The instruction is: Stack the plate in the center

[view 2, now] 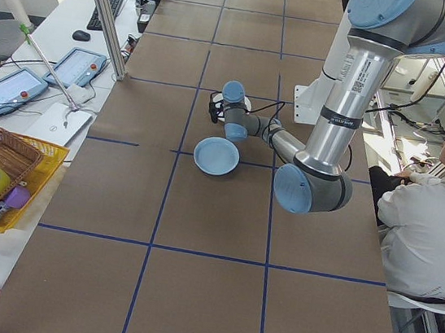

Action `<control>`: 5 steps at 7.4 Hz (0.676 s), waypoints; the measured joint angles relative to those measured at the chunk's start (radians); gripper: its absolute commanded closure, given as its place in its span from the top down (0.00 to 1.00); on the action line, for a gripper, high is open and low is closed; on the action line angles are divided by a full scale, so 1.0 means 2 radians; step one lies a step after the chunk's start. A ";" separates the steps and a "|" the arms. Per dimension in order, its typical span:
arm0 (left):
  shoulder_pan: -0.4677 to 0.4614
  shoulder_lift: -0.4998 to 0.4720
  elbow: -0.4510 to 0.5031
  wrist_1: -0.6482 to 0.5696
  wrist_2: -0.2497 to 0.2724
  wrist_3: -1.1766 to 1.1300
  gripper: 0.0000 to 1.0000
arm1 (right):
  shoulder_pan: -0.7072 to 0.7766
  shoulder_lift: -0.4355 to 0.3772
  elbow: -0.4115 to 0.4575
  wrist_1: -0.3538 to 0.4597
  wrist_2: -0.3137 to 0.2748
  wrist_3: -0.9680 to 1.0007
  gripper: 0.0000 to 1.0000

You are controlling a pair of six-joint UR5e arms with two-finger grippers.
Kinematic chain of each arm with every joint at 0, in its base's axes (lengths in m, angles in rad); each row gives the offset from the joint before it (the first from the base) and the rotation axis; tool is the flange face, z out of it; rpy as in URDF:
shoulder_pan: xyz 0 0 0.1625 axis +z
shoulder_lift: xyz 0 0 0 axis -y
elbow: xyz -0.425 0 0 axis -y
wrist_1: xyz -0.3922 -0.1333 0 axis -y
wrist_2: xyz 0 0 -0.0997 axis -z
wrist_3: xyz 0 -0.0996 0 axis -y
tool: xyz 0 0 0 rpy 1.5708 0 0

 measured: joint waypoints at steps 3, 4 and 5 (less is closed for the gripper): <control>-0.079 0.042 -0.024 -0.001 -0.079 0.071 0.00 | 0.000 0.000 0.000 0.000 0.000 0.000 1.00; -0.101 0.071 -0.029 -0.002 -0.098 0.113 0.00 | 0.000 0.000 0.000 0.000 0.000 0.000 1.00; -0.117 0.098 -0.031 -0.003 -0.112 0.155 0.00 | 0.000 0.000 0.000 0.000 0.000 0.000 1.00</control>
